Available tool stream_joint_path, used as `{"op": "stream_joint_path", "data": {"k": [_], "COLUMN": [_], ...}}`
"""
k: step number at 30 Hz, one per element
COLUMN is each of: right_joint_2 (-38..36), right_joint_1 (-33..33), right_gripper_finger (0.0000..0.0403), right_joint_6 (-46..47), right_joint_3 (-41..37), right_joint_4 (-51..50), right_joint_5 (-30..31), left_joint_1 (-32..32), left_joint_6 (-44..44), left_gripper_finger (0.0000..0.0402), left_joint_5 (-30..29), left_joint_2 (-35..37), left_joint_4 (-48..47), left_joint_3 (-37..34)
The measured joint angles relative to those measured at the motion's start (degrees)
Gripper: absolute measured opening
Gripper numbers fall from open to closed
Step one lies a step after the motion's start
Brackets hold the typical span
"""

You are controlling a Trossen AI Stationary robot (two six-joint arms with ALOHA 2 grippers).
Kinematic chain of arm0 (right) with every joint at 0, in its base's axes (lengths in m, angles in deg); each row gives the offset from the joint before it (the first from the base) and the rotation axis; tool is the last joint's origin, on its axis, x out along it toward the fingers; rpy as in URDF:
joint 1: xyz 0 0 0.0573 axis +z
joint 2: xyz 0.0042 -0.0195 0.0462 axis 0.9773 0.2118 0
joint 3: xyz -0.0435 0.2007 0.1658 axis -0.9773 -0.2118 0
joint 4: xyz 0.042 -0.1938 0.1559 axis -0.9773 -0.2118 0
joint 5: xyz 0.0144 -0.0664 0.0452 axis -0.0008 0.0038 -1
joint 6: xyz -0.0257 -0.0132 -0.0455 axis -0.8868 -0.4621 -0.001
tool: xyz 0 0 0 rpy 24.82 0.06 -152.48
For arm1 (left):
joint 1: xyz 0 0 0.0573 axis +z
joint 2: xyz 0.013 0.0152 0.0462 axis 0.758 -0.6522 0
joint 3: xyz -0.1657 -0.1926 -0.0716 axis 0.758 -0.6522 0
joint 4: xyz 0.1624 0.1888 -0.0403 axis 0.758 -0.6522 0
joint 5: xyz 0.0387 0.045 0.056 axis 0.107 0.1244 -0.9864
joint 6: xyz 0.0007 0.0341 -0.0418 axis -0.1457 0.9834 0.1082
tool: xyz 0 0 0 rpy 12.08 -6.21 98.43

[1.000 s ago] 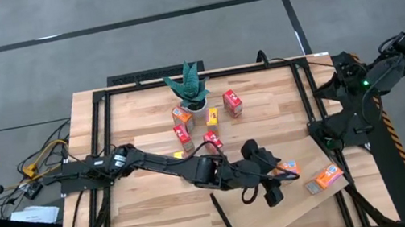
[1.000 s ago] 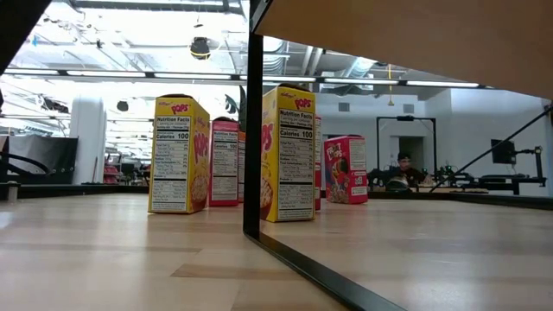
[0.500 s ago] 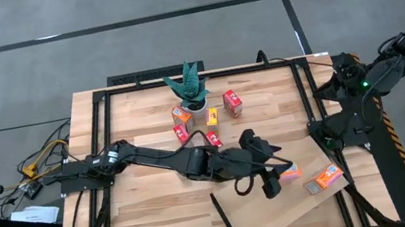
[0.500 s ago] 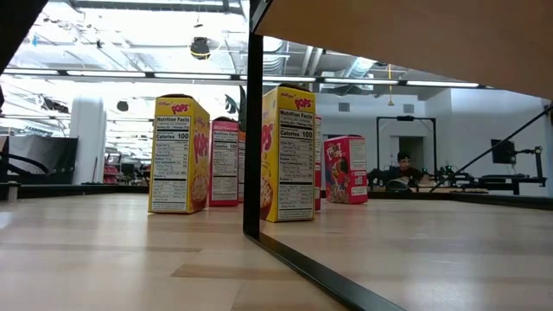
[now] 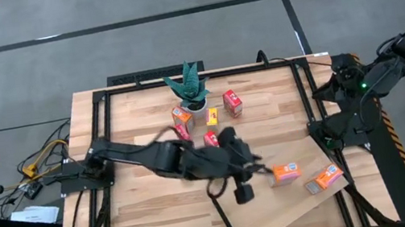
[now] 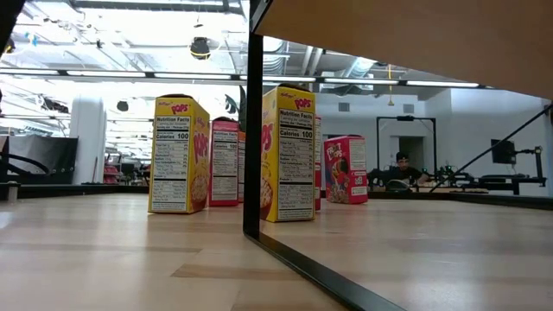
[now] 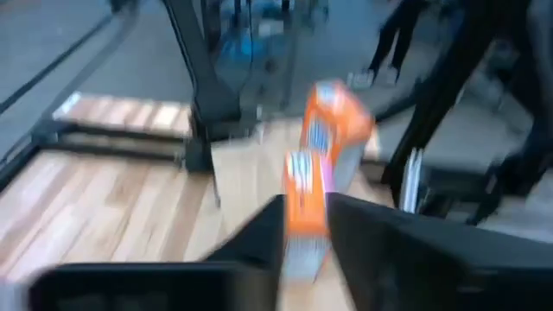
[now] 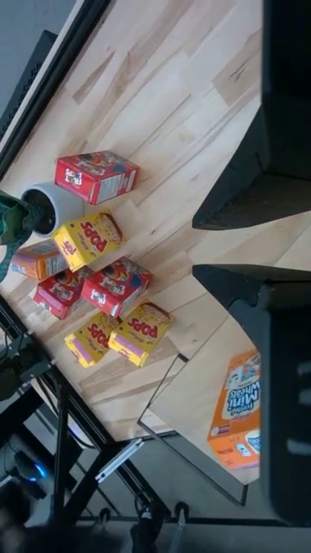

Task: Stack cereal on shelf
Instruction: Put the bottom orange cereal box on the shelf aligned with the other orange cereal box

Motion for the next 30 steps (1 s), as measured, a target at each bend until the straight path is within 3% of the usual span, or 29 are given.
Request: {"op": "stream_joint_path", "data": {"k": [2,5,11,19,24,30], "right_joint_2": [0.18,0.28,0.25,0.24,0.4,0.49], "right_joint_1": [-0.02,0.0,-0.02,0.0,-0.02,-0.02], "right_gripper_finger": [0.01,0.01,0.01,0.01,0.01,0.01], "right_joint_6": [0.0,-0.01,0.0,0.0,0.0,0.0], "right_joint_3": [0.0,0.0,0.0,0.0,0.02,0.04], "right_joint_4": [-0.02,0.0,0.0,-0.01,-0.02,-0.01], "right_joint_5": [0.02,0.02,0.06,0.07,0.07,0.07], "left_joint_1": [-0.39,-0.7,-0.93,-0.41,0.9,2.9], "left_joint_6": [0.28,-1.92,-2.2,-6.46,-8.88,-8.81], "left_gripper_finger": [0.0014,0.0004,0.0,0.0,0.0,0.0], "left_joint_5": [0.53,2.2,3.43,1.83,1.94,6.35], "left_joint_2": [-0.24,-0.23,-1.44,-1.49,-1.87,-3.88], "left_joint_4": [0.72,2.77,17.21,26.66,28.03,38.61], "left_joint_3": [-0.57,-3.1,-13.0,-22.71,-23.94,-23.72]}}
